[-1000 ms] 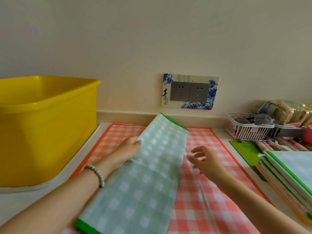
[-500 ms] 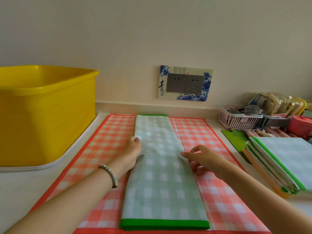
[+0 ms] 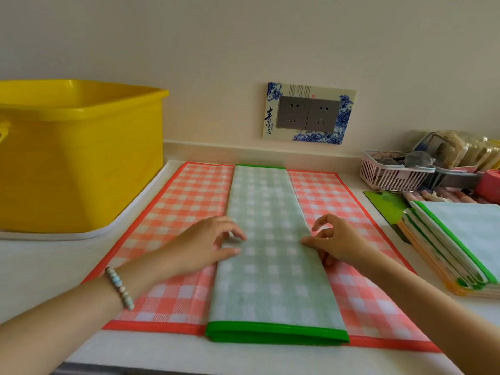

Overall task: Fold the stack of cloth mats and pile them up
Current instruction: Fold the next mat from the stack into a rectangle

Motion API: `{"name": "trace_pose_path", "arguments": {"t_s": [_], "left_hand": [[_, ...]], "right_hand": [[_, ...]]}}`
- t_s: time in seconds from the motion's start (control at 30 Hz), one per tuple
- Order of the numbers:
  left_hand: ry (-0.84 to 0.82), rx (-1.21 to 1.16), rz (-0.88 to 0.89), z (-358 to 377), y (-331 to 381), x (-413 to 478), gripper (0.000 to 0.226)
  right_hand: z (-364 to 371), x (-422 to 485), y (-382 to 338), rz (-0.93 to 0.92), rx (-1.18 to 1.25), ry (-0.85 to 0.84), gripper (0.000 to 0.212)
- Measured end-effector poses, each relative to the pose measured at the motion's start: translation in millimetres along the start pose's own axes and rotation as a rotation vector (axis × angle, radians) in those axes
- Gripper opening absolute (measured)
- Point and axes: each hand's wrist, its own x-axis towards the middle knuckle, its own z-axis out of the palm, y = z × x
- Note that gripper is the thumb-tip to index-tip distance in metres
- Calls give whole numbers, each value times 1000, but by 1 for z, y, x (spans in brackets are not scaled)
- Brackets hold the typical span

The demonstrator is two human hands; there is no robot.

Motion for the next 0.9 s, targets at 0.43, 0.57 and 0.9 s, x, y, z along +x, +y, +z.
{"name": "trace_pose_path", "arguments": {"t_s": [0.43,0.57,0.9], "left_hand": [[-562,231,-15,-20,0,-38,117],[-664,277,-26,-22,5,-36,126],[-479,66,-88,-24,-2,-36,97]], "right_hand": [[-28,-32,20,-576,-625,-88,48],[-29,-35,21,-723,-848,-59,49],[-21,-31,15,-769,-739,-178,35]]}}
